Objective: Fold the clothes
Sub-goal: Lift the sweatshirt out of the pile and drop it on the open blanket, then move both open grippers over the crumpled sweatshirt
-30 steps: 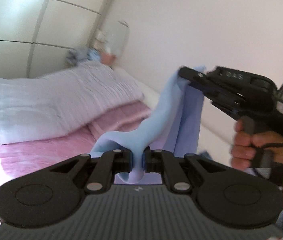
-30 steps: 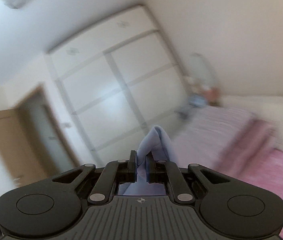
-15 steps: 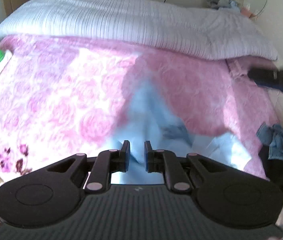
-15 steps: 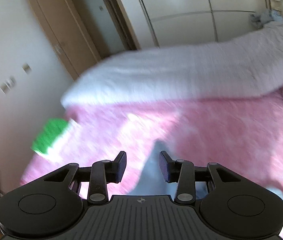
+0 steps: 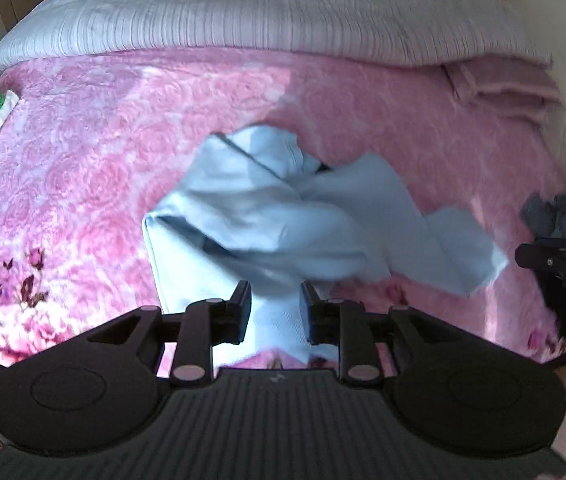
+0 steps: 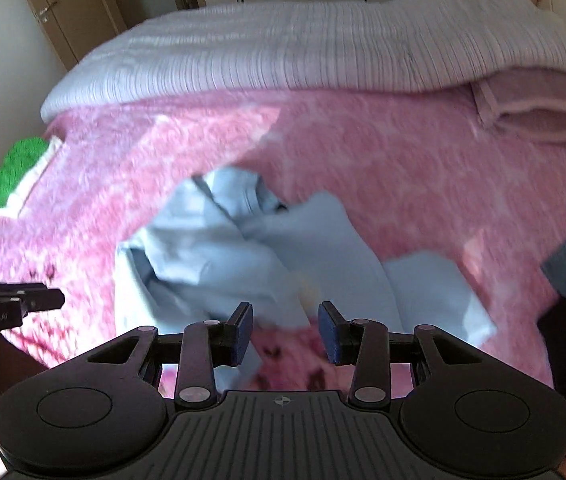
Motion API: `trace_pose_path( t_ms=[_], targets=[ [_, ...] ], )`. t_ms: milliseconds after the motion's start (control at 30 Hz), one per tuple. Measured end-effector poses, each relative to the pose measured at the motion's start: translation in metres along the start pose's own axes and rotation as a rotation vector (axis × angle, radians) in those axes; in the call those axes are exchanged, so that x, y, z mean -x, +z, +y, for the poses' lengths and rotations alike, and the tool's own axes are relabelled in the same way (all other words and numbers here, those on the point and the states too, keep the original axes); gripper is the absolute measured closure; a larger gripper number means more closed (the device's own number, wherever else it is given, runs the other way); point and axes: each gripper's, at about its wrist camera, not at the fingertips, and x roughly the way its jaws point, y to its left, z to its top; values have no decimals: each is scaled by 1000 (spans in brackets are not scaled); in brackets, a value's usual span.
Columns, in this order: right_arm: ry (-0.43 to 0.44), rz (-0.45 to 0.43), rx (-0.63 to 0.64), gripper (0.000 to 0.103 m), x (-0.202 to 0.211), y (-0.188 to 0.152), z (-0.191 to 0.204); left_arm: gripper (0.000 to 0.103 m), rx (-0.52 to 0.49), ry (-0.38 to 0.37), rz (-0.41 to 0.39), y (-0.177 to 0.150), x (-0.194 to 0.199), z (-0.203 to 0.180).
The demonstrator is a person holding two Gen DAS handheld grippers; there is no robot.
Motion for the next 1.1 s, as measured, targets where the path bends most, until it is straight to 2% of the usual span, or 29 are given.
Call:
trace_pose_path(
  t_ms=[100,267,600,867,1100],
  targets=[
    [-4,52,-3,63,8,-24,-14,75,-31,22,1,-19,6,-28],
    [14,109,38,63,17,-58,-22,73,-57,50,-5,-47,20,-57],
    [39,219,103,63,13,-106,-21,71,-75,91,30,-87,36,-80],
    [38,233,106,63,16,-116,-11,69,-84,94,47,-97,37,-75],
    [14,231,80,63,13,-110,-4,69,-111,65,55,-91,31,-60]
  ],
)
